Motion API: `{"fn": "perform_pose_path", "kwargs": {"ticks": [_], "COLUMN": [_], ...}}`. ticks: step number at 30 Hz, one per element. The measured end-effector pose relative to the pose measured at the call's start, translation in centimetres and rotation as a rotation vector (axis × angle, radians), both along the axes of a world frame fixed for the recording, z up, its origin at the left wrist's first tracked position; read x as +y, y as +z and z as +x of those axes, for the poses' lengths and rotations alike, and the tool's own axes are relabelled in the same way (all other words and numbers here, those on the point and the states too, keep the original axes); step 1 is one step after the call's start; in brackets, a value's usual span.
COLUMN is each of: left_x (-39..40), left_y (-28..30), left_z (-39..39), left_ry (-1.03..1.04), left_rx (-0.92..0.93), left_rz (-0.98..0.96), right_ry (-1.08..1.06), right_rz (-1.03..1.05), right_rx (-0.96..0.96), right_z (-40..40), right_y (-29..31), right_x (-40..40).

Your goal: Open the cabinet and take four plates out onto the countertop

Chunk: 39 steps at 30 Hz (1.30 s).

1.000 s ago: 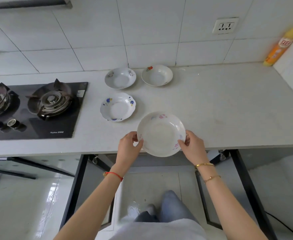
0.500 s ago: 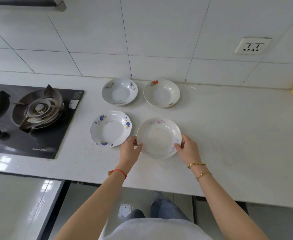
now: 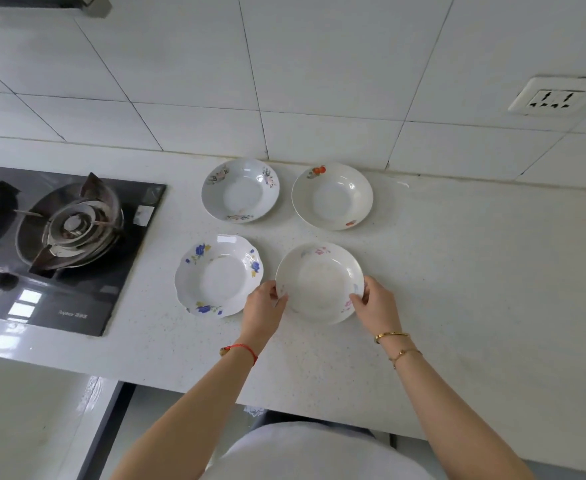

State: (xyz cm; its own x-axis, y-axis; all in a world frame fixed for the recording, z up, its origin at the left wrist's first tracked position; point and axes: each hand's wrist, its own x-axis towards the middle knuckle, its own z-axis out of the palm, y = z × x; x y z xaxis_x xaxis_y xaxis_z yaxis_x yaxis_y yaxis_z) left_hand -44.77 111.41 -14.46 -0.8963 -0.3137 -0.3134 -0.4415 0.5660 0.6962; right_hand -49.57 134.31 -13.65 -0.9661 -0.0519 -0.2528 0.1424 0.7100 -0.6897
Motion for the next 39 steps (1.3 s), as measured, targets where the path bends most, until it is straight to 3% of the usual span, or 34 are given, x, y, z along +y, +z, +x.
{"fn": "perform_pose_path", "kwargs": {"ticks": [39], "left_x": [-0.7], "left_y": [-0.5], "left_z": [0.0], "left_ry": [-0.107], "left_rx": [0.001], "left_rz": [-0.055], "right_ry": [-0.032], "right_rz": [0.002], "right_rx": [-0.017], "right_z": [0.5], "right_y": [-1.0], "right_x": [-0.4]}}
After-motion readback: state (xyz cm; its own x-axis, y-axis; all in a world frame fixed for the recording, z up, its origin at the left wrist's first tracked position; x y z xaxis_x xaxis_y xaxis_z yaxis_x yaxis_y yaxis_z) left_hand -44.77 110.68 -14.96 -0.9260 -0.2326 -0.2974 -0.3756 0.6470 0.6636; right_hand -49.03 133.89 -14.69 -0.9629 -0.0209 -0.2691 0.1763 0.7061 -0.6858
